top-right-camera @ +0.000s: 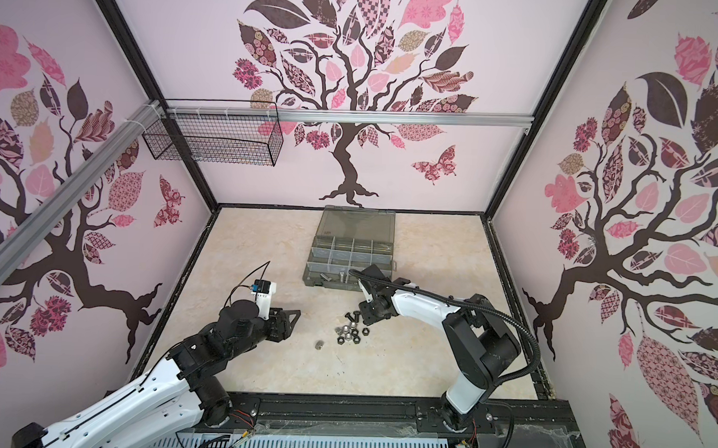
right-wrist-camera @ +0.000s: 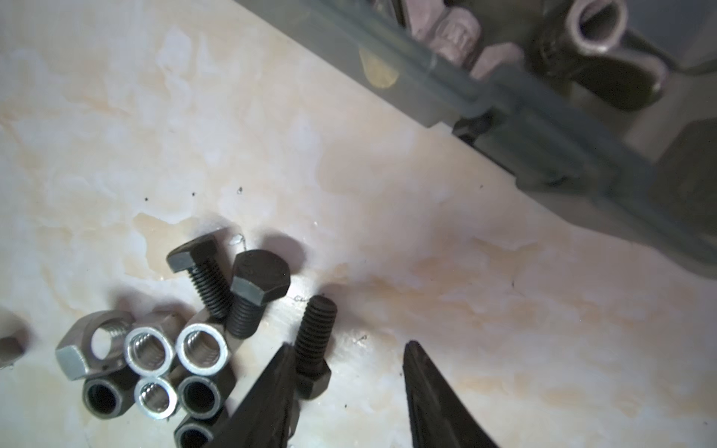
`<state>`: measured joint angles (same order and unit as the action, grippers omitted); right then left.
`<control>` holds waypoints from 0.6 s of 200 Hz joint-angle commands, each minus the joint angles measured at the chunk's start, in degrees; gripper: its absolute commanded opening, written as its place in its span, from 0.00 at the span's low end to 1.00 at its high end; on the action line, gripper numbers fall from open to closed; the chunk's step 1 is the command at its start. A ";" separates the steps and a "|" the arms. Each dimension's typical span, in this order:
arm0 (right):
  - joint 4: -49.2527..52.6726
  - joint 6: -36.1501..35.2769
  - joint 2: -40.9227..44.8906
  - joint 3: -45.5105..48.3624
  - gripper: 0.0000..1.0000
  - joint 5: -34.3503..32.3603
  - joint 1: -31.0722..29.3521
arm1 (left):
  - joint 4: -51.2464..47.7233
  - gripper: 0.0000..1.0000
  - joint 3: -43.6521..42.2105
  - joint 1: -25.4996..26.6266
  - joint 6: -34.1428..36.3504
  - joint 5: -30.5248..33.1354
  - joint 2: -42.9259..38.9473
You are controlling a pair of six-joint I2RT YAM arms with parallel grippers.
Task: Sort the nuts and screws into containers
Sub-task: 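Lower the right gripper onto the black bolt and close on it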
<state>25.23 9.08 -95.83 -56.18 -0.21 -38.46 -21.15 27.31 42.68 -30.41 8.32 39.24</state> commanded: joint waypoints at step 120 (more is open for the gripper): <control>9.04 -0.24 -9.08 -9.38 0.31 -0.40 -1.61 | 1.35 0.65 -2.01 0.01 2.22 -1.12 -3.86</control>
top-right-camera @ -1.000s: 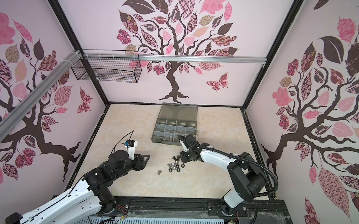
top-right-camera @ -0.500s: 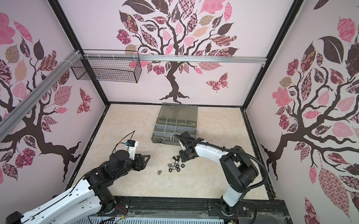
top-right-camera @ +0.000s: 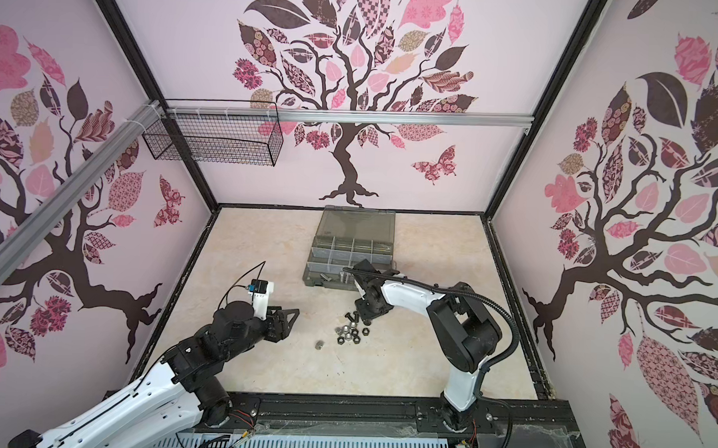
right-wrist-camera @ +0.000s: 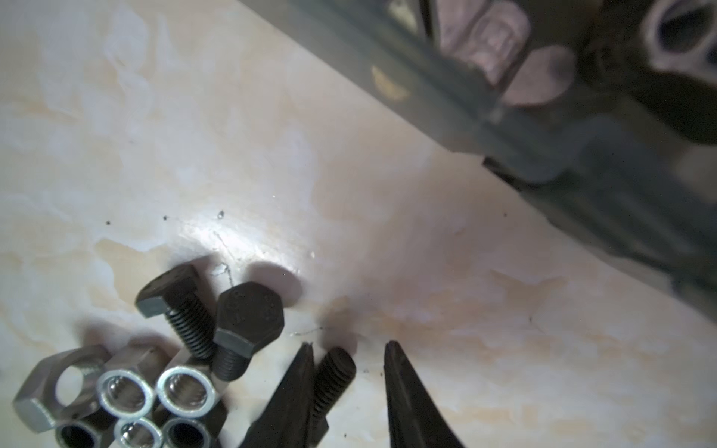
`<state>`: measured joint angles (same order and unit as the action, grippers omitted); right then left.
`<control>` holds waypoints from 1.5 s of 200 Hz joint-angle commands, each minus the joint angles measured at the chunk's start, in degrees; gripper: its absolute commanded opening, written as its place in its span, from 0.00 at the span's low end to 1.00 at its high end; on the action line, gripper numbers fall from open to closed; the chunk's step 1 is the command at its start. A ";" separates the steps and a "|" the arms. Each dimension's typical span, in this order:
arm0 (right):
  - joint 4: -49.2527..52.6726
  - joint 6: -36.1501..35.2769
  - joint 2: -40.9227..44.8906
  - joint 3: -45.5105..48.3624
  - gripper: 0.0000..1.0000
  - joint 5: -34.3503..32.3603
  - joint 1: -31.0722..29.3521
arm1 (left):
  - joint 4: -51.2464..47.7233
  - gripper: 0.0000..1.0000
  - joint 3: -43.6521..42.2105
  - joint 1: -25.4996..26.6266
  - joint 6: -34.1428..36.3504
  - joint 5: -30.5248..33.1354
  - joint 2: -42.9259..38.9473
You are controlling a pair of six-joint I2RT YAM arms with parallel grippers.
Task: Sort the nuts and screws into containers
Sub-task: 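Lower the right gripper onto the black bolt and close on it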
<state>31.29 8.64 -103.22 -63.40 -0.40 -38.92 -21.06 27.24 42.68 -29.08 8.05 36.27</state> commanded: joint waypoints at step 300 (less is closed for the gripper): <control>1.44 13.56 4.40 3.09 0.32 1.71 -2.35 | 3.66 0.65 -3.95 0.02 2.04 -3.22 -2.26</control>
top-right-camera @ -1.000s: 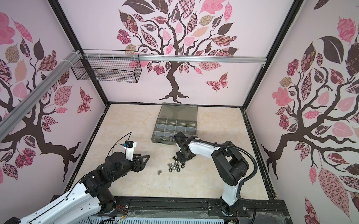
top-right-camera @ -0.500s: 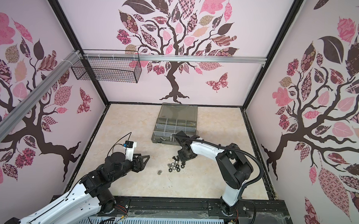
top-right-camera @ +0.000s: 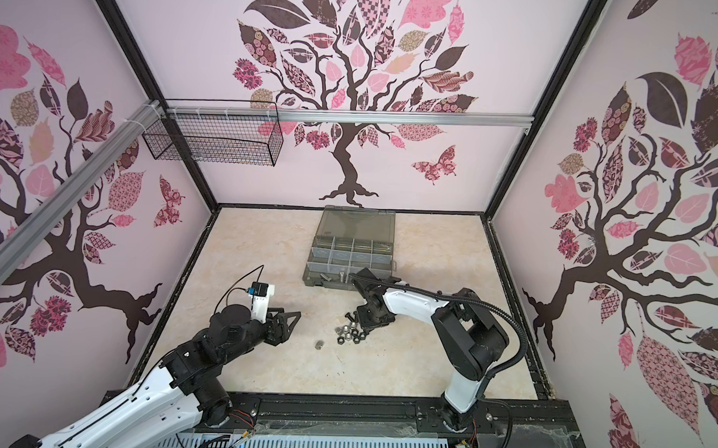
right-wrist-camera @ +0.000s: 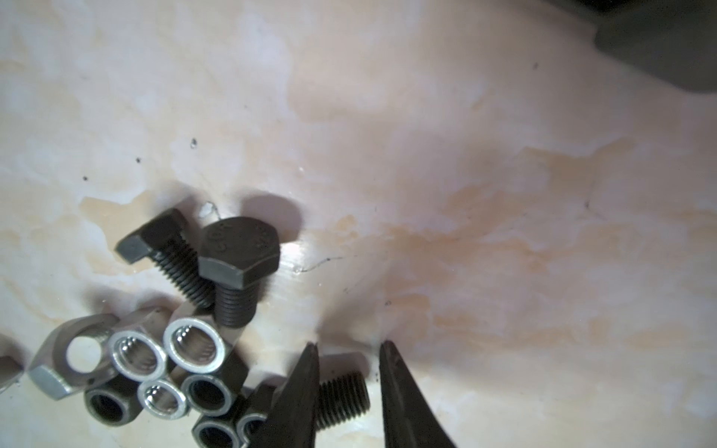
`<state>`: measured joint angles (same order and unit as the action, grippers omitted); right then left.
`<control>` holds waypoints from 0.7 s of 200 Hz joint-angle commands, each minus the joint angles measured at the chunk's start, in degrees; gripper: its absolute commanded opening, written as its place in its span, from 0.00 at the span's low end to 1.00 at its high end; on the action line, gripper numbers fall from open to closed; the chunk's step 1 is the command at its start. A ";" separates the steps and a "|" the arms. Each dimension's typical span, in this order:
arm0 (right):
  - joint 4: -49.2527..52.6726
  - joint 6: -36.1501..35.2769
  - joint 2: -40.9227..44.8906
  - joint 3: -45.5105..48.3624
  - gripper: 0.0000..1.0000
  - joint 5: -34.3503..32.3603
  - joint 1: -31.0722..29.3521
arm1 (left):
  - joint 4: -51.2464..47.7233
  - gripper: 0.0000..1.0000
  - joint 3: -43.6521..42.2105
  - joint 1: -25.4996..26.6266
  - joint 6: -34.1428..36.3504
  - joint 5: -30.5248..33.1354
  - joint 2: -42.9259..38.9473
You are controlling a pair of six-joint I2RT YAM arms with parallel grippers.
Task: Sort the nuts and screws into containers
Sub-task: 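Lower the right gripper onto the black bolt and close on it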
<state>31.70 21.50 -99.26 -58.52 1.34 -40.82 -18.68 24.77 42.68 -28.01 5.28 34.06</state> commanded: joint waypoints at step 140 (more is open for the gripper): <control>2.70 -9.73 11.49 3.71 0.54 1.17 -1.29 | 1.13 0.66 -1.81 0.00 0.39 -0.89 0.39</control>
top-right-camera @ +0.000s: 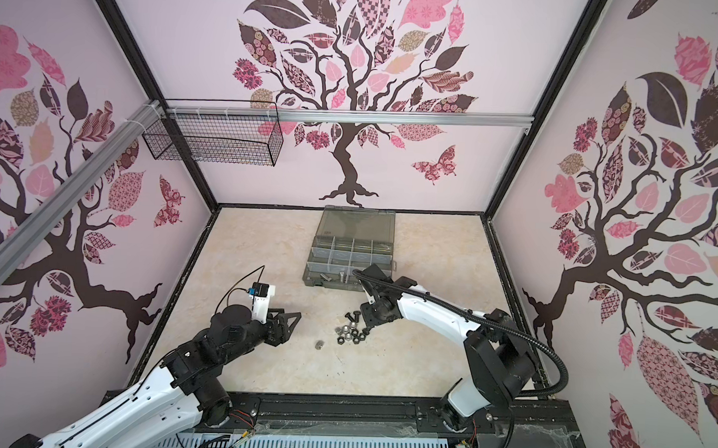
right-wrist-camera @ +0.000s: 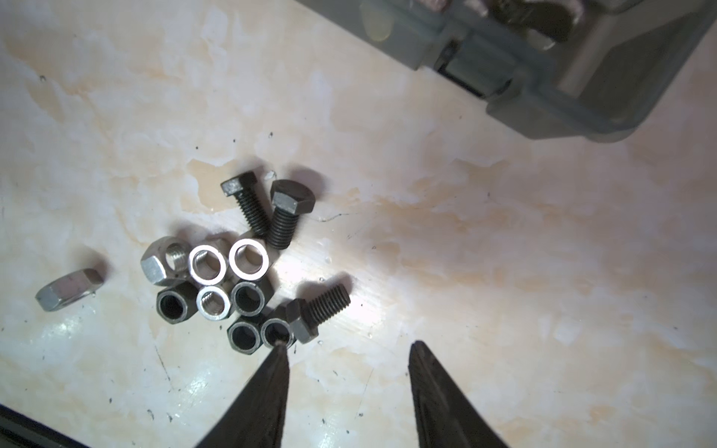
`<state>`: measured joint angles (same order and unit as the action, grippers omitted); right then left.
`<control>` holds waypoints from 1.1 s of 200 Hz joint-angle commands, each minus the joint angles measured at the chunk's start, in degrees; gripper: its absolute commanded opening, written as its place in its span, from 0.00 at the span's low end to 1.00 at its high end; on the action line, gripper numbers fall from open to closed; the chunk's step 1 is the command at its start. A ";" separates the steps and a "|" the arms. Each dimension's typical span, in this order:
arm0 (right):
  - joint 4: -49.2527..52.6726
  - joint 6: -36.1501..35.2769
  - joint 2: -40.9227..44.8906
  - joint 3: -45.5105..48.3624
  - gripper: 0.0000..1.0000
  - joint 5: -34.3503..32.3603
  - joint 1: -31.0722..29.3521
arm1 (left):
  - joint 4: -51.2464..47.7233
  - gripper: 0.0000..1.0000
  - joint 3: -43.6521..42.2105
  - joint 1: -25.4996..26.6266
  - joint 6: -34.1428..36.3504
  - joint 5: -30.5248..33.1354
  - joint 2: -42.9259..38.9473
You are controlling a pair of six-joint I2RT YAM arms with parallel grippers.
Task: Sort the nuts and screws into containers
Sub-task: 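Lower the right gripper onto the black bolt and close on it, then lift the black bolt and carry it over the organizer box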
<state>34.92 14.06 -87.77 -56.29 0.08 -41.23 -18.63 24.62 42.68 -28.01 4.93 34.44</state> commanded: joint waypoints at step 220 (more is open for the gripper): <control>-4.01 -3.44 -11.15 -1.29 0.34 -0.84 -1.14 | 1.15 0.65 -1.07 -0.03 0.02 -0.48 1.68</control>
<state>30.35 10.11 -98.21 -56.75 0.01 -42.15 -18.55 24.51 42.68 -28.47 4.64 36.32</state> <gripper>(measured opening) 0.374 0.655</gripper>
